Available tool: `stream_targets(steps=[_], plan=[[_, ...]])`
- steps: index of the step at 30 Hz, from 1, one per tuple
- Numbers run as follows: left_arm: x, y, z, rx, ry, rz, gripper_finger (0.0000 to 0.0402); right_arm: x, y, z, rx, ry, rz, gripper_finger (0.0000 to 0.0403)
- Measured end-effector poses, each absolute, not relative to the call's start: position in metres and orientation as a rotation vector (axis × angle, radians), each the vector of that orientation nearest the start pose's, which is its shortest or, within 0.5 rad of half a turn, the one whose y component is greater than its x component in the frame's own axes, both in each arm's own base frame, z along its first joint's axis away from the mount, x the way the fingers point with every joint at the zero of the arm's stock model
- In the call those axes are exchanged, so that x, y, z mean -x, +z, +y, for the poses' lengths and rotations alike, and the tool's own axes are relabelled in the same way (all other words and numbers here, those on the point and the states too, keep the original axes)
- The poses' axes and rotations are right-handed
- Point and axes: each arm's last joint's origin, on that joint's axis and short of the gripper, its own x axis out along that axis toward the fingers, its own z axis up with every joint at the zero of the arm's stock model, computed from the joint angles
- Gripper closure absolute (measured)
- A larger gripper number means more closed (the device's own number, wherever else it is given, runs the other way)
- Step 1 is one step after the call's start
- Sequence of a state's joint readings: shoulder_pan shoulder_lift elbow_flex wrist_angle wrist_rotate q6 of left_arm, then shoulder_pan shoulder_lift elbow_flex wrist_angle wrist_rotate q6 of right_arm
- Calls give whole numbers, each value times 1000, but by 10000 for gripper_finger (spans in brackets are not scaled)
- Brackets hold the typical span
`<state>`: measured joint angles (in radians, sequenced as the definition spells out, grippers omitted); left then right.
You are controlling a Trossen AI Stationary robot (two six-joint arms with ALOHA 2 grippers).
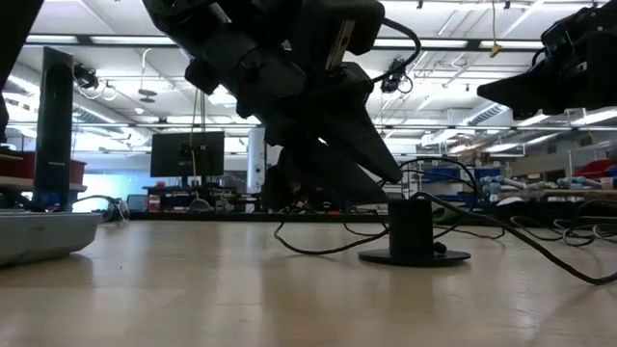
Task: Coil cords
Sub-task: Coil the black wire onto the spool
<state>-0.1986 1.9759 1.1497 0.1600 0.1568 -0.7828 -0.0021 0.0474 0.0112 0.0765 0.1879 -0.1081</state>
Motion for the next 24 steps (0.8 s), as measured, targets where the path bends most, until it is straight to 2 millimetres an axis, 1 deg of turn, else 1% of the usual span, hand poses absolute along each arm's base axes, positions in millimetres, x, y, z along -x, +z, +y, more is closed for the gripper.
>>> stream_targets(steps=[5, 12, 24], plan=[[-405, 153, -86, 726, -91, 700, 287, -99, 171, -6, 104, -192, -30, 394], [-400, 146, -83, 708, -26, 771, 287, -99, 171, -6, 104, -192, -30, 394], [-401, 146, -81, 694, -5, 758, 287, -99, 171, -6, 104, -192, -30, 394]])
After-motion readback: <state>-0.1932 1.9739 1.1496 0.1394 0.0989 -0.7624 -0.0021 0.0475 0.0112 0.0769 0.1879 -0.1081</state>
